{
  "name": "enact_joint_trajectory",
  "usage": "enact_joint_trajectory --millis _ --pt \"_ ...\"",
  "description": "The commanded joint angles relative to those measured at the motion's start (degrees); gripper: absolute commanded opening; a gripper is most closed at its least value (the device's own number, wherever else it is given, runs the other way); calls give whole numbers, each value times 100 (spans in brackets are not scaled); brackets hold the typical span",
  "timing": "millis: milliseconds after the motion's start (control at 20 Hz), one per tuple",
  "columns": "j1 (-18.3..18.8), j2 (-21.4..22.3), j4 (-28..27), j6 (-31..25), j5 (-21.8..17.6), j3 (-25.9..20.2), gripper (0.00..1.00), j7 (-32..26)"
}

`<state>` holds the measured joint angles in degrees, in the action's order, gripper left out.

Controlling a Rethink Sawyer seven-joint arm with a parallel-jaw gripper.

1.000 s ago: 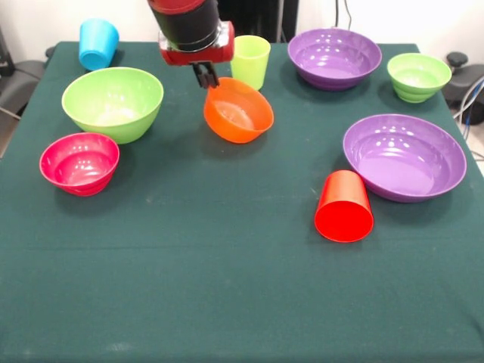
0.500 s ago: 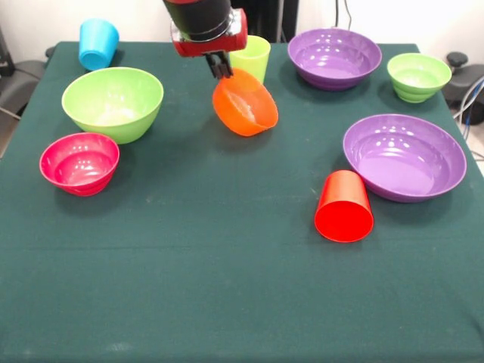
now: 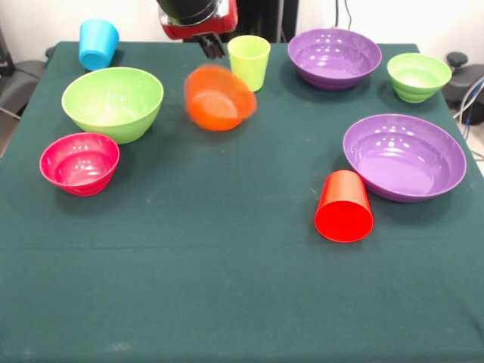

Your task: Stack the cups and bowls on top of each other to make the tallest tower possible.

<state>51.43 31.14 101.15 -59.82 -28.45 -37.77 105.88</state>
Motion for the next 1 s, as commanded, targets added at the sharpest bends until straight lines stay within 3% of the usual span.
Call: enact_joint_trajectory --millis 50,300,600,1000 --pt "-179 -229 -84 -16 -442 -241 0 -1401" --pt "-393 -341 -386 289 -747 -189 0 -1247" --pt "-434 -435 -354 354 -633 -243 0 -1039" --pt "-493 -144 -255 556 -752 15 0 -498"
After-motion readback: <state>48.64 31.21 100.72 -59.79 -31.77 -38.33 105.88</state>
